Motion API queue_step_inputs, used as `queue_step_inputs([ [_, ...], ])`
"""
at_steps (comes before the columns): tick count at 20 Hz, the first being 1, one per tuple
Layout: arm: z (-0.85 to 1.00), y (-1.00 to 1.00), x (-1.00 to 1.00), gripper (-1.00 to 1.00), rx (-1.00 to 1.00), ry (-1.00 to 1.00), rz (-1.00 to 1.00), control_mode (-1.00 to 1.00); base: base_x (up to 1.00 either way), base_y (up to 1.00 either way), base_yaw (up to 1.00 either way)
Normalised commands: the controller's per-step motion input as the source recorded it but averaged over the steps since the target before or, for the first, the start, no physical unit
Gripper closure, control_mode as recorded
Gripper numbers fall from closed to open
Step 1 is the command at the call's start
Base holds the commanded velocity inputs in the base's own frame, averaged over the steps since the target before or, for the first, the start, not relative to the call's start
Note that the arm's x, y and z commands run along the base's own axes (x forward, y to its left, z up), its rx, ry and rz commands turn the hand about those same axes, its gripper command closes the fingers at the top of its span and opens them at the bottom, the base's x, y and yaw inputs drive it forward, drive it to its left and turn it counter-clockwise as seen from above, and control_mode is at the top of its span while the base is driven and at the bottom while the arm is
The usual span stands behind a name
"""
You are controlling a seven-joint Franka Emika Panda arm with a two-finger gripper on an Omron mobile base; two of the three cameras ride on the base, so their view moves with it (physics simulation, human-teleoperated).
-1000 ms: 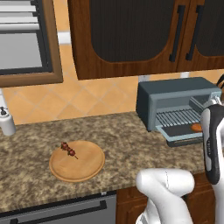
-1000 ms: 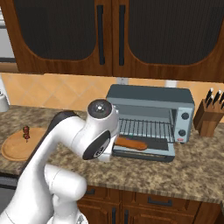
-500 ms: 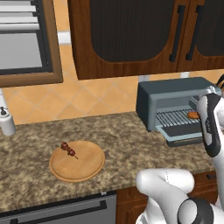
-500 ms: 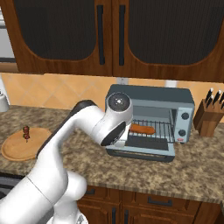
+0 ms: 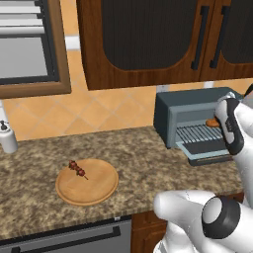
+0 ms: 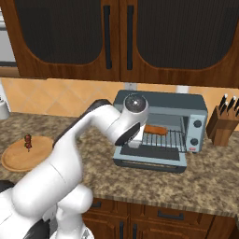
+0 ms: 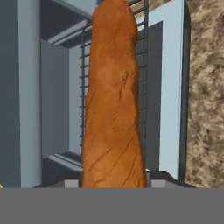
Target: Pick up the kebab skewer and baguette bread, and place them inside the toaster oven. Close the toaster oven door and start by setting the timer.
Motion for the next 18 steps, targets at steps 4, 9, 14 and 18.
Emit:
queue_step_inputs([
  [4,-0.12,-0.09,0.61,1.00,0.00,0.01,0.00,-1.00,0.00,0.00,0.00],
  [9,-0.32,-0.13,0.41,1.00,0.00,0.06,0.00,-1.00,0.00,0.00,0.00],
  [14,-0.48,-0.12,0.21,1.00,0.00,0.06,0.00,-1.00,0.00,0.00,0.00],
  [18,-0.47,-0.06,0.20,1.00,0.00,0.01,0.00,-1.00,0.00,0.00,0.00],
])
